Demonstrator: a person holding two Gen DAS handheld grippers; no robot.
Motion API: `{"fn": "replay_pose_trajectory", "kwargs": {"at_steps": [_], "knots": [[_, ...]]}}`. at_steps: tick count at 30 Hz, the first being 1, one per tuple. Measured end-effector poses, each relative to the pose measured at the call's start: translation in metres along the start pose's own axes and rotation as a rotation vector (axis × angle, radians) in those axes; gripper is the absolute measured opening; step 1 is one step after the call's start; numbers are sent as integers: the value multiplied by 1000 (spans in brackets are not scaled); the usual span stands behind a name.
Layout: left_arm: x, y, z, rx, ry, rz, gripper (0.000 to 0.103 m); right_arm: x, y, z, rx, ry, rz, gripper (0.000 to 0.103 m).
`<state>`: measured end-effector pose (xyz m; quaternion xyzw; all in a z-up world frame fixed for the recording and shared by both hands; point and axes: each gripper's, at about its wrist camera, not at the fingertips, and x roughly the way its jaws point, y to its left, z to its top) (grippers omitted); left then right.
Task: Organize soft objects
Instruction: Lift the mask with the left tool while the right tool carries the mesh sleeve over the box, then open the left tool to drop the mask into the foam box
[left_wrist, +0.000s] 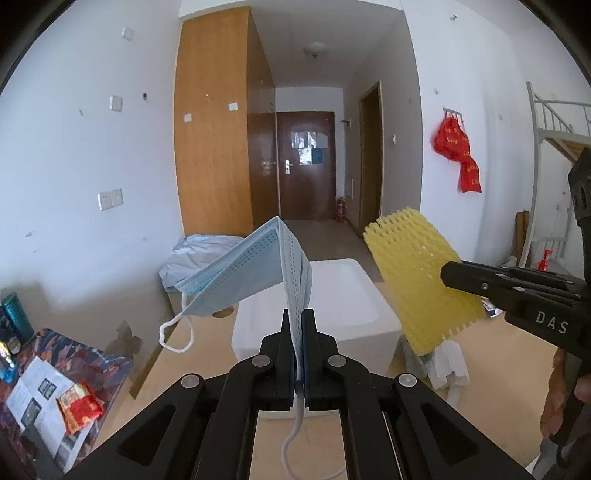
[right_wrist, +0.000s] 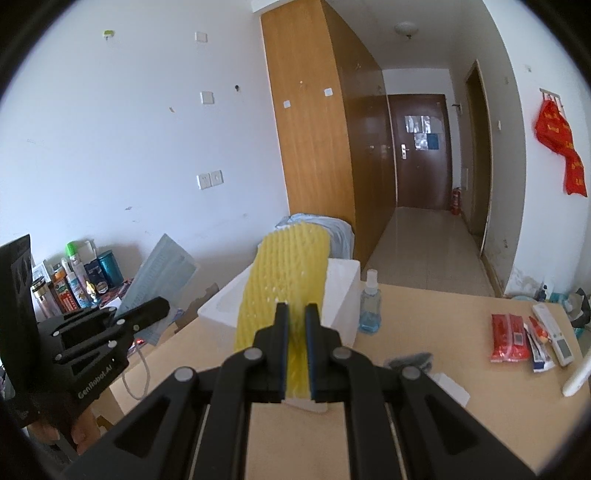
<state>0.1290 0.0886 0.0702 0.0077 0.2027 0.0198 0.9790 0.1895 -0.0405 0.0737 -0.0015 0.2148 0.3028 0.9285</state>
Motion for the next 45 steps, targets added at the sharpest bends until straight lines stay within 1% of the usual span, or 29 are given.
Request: {"fn": "replay_pose_trajectory", "kwargs": {"at_steps": [5, 13, 23, 28, 32, 34, 40, 42, 43, 44, 45], "knots": [[19, 5, 7, -7, 16, -15, 3, 19, -2, 10, 11, 7, 4, 11], [45, 6, 17, 9, 11, -48, 3, 45, -5, 18, 25, 16, -2, 11], [79, 4, 21, 17, 44, -85, 3, 62, -16, 20, 41, 26, -17, 11], [95, 2, 22, 23, 64, -87, 3, 67, -21, 18, 62, 36, -16, 11], [106, 2, 21, 31, 79, -70, 3, 67, -23, 19, 68, 36, -18, 11], [110, 1, 20, 28, 90, -73, 3, 67, -23, 19, 69, 37, -19, 11], [108, -4, 20, 48, 72, -62, 6, 68, -22, 22, 73, 36, -22, 11], [107, -5, 20, 47, 69, -52, 15, 68, -22, 22, 73, 33, -24, 11], [107, -4, 20, 45, 69, -49, 32, 67, -21, 22, 72, 31, -25, 11], [106, -4, 20, 43, 65, -48, 58, 68, -21, 22, 73, 30, -26, 11], [105, -3, 20, 40, 54, -44, 71, 68, -22, 22, 73, 29, -27, 11]]}}
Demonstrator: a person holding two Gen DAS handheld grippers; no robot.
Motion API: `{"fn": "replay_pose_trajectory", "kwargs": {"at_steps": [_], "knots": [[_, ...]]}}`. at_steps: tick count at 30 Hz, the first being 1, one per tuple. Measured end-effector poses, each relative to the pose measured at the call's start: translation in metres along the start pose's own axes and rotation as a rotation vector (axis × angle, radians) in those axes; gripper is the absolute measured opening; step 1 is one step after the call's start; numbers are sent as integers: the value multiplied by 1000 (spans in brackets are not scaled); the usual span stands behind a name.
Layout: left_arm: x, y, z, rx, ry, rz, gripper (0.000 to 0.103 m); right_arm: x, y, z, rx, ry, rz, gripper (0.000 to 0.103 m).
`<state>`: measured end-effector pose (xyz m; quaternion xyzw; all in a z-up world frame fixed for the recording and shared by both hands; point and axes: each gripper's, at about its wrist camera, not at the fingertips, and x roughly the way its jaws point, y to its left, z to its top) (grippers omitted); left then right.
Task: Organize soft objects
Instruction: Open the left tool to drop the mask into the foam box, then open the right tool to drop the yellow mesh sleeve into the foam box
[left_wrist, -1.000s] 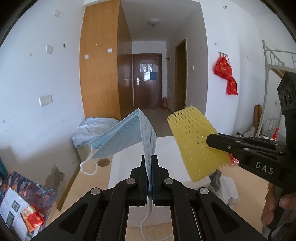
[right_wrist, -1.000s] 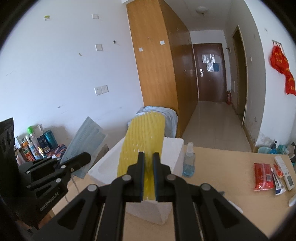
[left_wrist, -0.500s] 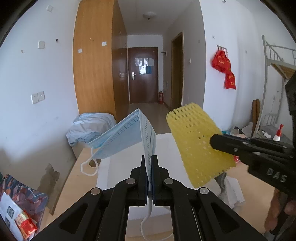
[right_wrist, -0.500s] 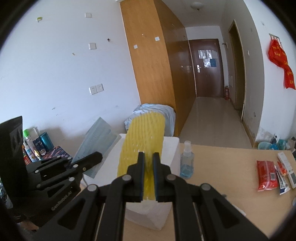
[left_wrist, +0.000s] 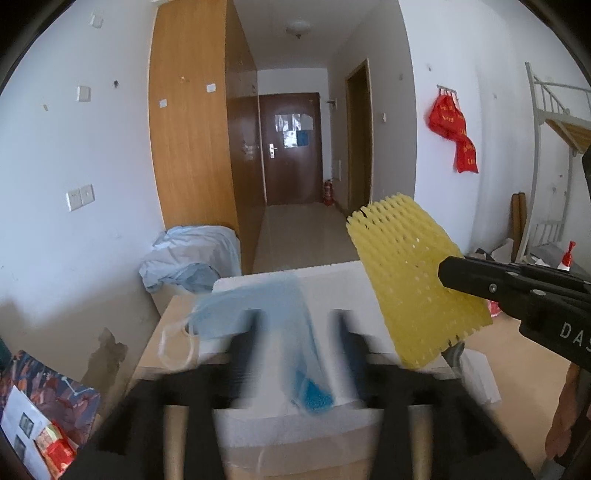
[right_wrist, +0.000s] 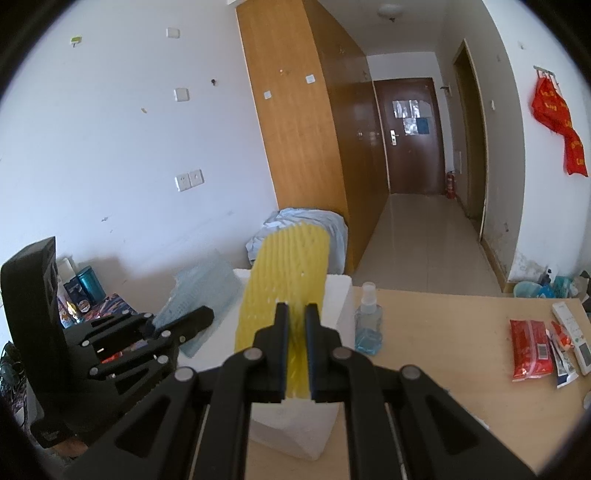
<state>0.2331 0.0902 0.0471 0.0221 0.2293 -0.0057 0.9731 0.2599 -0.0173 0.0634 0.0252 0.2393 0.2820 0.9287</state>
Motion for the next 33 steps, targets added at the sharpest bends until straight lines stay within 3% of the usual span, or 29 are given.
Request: {"fn": "replay_pose_trajectory", "kwargs": {"at_steps": [1, 5, 14, 33], "knots": [[-3, 1, 0, -4, -22, 7, 85, 0, 0, 0, 0, 0, -1, 11], [-12, 3, 1, 6, -75, 45, 97, -1, 1, -1, 0, -4, -4, 11], [-19, 9, -1, -11, -75, 57, 97, 0, 1, -1, 0, -4, -6, 11], [-53, 52, -10, -76, -113, 164, 98, 23, 22, 4, -41, 33, 36, 11]]}}
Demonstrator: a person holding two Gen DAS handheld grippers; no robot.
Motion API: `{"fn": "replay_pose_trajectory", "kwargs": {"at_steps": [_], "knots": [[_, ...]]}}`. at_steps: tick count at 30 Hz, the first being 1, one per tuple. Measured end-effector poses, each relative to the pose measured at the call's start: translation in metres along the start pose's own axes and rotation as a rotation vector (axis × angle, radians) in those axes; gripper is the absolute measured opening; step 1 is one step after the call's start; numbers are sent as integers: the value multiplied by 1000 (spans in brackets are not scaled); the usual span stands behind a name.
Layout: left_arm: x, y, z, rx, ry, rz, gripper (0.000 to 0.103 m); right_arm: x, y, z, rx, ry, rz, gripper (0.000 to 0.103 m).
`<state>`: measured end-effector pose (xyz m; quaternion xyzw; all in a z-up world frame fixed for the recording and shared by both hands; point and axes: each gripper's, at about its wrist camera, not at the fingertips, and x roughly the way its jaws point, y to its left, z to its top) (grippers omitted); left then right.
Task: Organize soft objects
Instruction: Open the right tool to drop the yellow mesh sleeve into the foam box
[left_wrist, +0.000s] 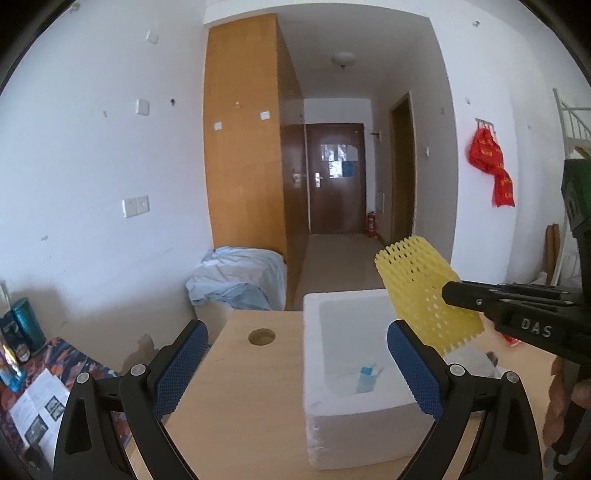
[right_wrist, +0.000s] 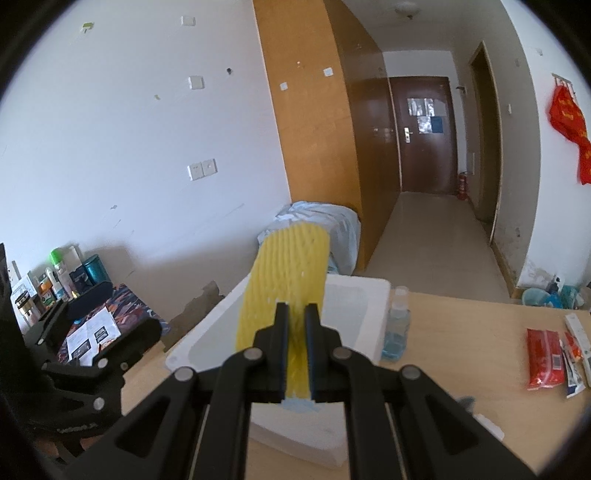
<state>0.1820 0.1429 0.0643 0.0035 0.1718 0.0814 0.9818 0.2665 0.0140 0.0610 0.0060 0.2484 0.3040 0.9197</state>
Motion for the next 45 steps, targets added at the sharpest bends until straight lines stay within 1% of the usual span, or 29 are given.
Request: {"fn": "replay_pose_trajectory", "kwargs": {"at_steps": [6, 10, 11, 12, 13, 14, 15, 19, 21, 33, 40, 45], "knots": [[0, 11, -4, -15, 8, 13, 98, 21, 4, 4, -1, 20, 7, 11], [-1, 15, -4, -26, 6, 16, 98, 26, 5, 3, 3, 24, 6, 13], [-1, 16, -4, -29, 5, 15, 98, 27, 5, 2, 3, 31, 10, 19], [-2, 17, -5, -30, 4, 16, 98, 28, 4, 0, 4, 39, 14, 37], [-2, 18, -5, -31, 4, 18, 98, 28, 4, 0, 8, 42, 9, 49], [-2, 18, -5, -33, 3, 18, 98, 27, 5, 0, 6, 41, 2, 74], [-3, 18, -5, -35, 2, 18, 98, 26, 5, 0, 4, 35, -2, 87], [-3, 16, -4, -31, 1, 17, 98, 20, 5, 2, 6, 17, -5, 90], [-5, 15, -4, -33, -4, 15, 98, 20, 6, 3, 5, 18, -15, 99], [-20, 4, -4, -31, -4, -7, 98, -2, 1, 5, 19, -10, -43, 101], [-35, -10, 0, -14, -18, -27, 98, -29, -8, 0, 46, -45, -62, 101], [-48, -20, 3, -14, -34, -46, 101, -53, -15, -3, 61, -76, -89, 103]]}}
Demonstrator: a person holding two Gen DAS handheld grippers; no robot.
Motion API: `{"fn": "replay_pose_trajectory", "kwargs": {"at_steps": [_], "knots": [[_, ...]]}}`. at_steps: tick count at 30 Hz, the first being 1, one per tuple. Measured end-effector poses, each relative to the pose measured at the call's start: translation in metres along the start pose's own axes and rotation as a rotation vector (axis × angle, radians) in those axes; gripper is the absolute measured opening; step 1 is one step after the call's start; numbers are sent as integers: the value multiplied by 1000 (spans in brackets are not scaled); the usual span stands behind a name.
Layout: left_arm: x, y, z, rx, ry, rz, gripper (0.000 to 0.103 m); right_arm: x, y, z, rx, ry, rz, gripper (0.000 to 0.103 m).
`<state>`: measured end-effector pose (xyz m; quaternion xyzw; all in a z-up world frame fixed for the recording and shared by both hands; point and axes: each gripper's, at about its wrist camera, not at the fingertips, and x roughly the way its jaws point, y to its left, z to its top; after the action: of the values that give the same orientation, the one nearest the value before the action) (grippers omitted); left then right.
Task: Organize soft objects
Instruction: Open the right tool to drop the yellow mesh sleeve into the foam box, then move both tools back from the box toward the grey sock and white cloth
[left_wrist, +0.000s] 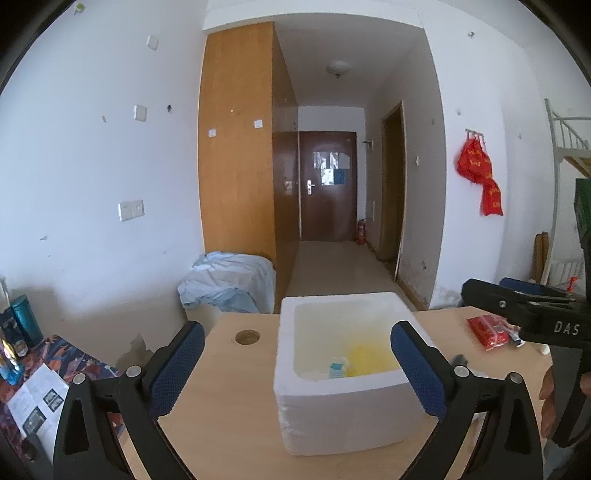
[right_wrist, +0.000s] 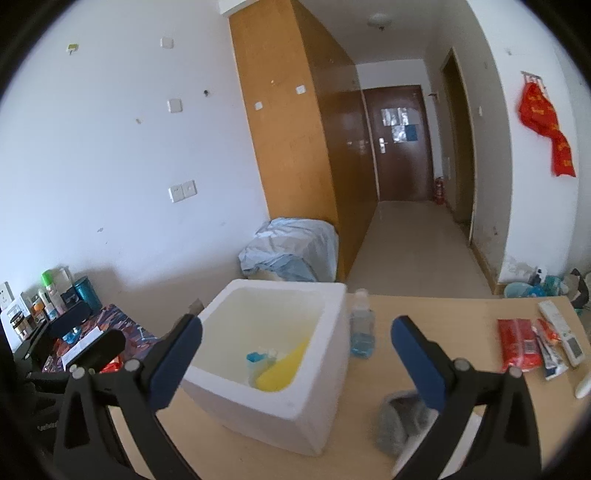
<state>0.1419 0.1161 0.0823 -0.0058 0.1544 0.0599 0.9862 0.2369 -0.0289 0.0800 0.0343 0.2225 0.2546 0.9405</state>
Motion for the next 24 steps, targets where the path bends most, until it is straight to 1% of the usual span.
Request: {"fn": "replay_pose_trajectory", "kwargs": {"at_steps": [2, 8, 10, 17, 24], "knots": [[-5, -5, 1, -2, -6, -15, 103, -10, -3, -1, -1, -14, -18, 103], [-13, -16, 3, -17, 11, -66, 103, -39, -15, -9, 10, -41, -58, 103], [-18, -21, 4, -20, 5, -80, 103, -48, -18, -12, 11, -51, -78, 103], [-40, -41, 6, 9, -35, -106, 103, -83, -25, -20, 6, -93, -114, 103], [-57, -61, 5, 40, -42, -123, 103, -111, -29, -28, 3, -116, -142, 103]]}}
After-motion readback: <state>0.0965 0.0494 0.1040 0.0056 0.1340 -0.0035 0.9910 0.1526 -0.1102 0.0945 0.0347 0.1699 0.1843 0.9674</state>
